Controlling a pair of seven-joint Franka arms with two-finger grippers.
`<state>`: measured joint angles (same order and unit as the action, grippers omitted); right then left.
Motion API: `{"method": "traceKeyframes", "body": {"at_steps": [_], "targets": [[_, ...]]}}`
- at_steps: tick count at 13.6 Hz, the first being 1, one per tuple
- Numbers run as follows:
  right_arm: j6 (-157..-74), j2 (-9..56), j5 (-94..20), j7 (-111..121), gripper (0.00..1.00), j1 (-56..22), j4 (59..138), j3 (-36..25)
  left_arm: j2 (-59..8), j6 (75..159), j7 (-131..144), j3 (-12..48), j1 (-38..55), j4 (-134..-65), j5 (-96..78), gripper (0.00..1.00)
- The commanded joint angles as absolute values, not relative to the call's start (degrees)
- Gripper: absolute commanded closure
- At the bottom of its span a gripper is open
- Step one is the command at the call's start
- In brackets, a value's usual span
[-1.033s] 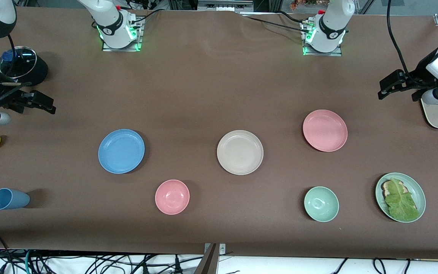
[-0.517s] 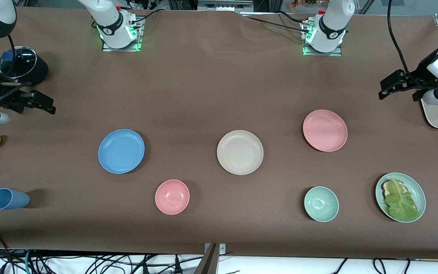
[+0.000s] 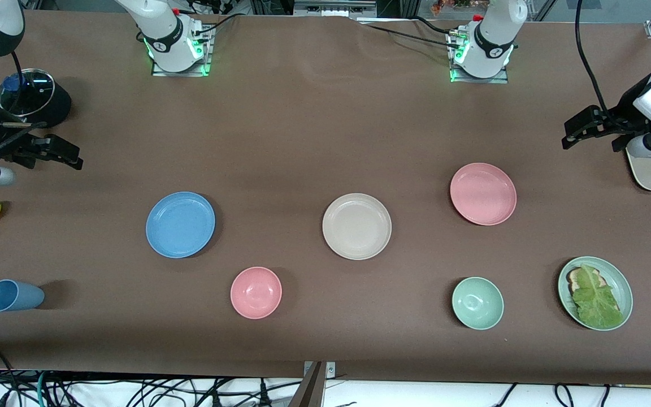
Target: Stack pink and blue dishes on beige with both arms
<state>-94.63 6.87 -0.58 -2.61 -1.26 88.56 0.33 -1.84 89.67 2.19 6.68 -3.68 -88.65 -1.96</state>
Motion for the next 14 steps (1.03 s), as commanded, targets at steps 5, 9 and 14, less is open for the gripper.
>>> {"method": "traceKeyframes", "body": {"at_steps": [5,9,14], "targets": [[-95.19,5.71,-0.09,-2.90,0.00,-0.97,89.56,0.62,-3.34,89.30,1.14,6.77,-4.04,-86.40,-0.79,0.00],[-95.27,5.71,0.00,-3.08,0.00,-1.05,89.47,0.62,-3.43,89.30,1.05,6.85,-4.83,-86.31,-0.97,0.00],[-95.27,5.71,0.00,-3.08,0.00,-1.05,89.47,0.62,-3.43,89.30,1.05,6.86,-4.83,-86.31,-0.97,0.00]]}}
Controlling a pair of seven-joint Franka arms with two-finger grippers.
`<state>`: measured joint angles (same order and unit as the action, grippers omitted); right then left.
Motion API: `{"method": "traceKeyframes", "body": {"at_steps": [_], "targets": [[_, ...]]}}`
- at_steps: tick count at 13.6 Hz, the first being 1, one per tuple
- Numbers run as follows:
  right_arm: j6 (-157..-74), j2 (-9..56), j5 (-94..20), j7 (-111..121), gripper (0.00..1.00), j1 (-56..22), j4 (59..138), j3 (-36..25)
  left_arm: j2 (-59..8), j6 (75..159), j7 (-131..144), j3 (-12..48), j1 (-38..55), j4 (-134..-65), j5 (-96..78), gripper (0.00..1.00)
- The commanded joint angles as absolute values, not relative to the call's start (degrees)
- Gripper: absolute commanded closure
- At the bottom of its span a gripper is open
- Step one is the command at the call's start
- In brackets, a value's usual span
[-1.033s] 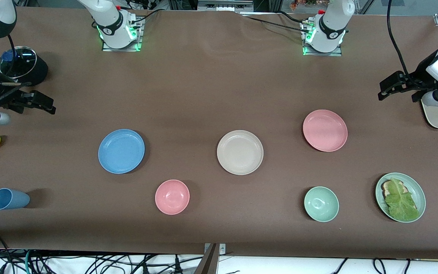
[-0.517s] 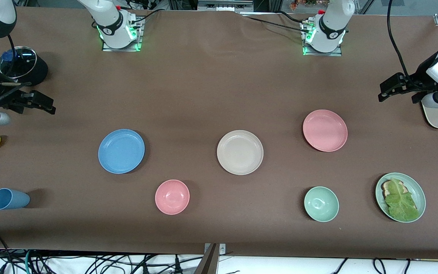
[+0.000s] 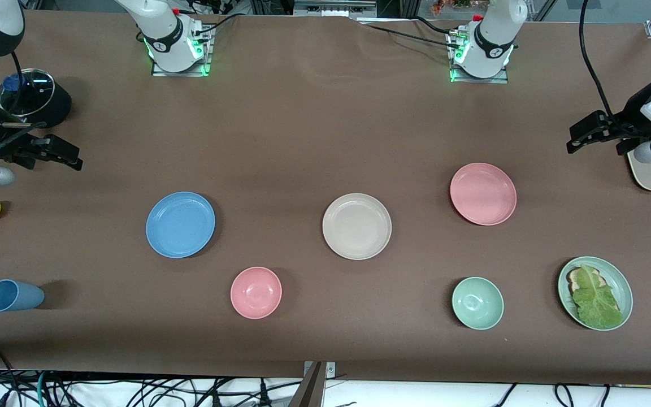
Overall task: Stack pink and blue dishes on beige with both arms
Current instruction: 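Move the left gripper toward the rim of the pink plate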
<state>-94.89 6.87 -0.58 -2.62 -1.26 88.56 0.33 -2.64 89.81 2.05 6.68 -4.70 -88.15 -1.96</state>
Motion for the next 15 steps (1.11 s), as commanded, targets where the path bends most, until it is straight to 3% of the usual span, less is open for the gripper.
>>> {"method": "traceKeyframes", "body": {"at_steps": [1,12,15], "targets": [[-95.19,5.71,0.00,-3.08,0.00,-1.05,89.56,0.62,-3.43,89.21,1.05,6.86,-4.83,-86.31,-0.97,0.00],[-95.19,5.71,0.00,-3.08,0.00,-0.97,89.56,0.62,-5.79,91.57,1.23,6.86,-4.48,-86.31,-0.79,0.00],[-95.19,5.71,0.00,-3.08,0.00,-1.05,89.56,0.62,-12.11,92.90,1.06,7.12,-3.87,-86.31,-0.26,0.00]]}}
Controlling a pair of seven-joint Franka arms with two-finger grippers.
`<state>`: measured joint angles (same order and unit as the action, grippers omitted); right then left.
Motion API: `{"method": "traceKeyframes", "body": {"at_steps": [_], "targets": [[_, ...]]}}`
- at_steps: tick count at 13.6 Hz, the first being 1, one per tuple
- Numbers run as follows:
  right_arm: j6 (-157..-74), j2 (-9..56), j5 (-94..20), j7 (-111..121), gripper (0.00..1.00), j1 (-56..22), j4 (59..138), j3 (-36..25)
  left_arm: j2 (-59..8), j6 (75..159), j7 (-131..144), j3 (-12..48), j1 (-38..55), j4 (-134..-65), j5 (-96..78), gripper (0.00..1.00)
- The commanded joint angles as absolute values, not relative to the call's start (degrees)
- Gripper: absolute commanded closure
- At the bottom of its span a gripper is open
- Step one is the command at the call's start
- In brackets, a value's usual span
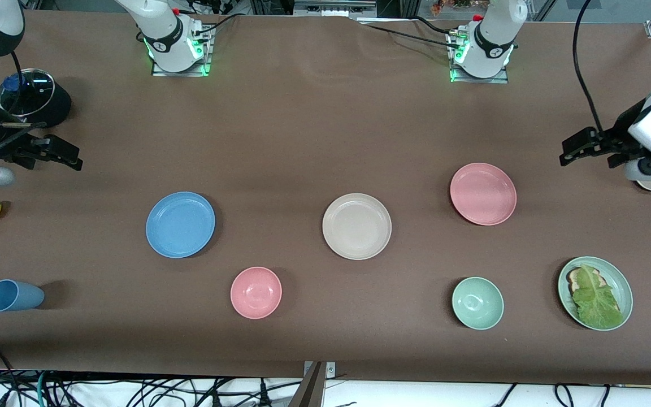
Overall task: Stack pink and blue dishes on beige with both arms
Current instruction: 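Move the left gripper toward the rim of the pink plate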
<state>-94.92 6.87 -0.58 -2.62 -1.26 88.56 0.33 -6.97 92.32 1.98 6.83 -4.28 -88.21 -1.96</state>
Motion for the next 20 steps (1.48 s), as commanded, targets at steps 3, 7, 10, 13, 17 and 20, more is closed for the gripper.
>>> {"method": "traceKeyframes", "body": {"at_steps": [3,7,10,13,17,20], "targets": [[-95.19,5.71,0.00,-3.08,0.00,-1.05,89.47,0.62,-15.98,93.08,0.44,7.03,-4.31,-86.31,-0.97,0.00],[-95.10,5.71,0.00,-3.16,0.00,-1.05,89.56,0.62,-20.20,97.90,1.14,6.77,-5.36,-87.18,-4.74,0.00],[-95.01,5.71,0.00,-3.16,0.00,-0.97,89.56,0.62,-23.46,98.78,0.27,6.77,-7.81,-87.80,-8.07,0.00],[-95.01,5.71,0.00,-3.16,0.00,-1.05,89.56,0.62,-23.64,104.57,-3.22,6.77,-9.93,-93.75,-9.84,0.00],[-94.83,5.45,-0.18,-3.25,0.00,-1.14,89.56,0.88,-22.16,113.10,-11.58,6.16,-11.95,-103.60,-15.02,0.00],[-94.92,5.62,-0.26,-2.90,0.00,-1.05,89.56,0.70,-19.78,121.26,-17.46,5.28,-11.95,-111.86,-16.61,0.00]]}}
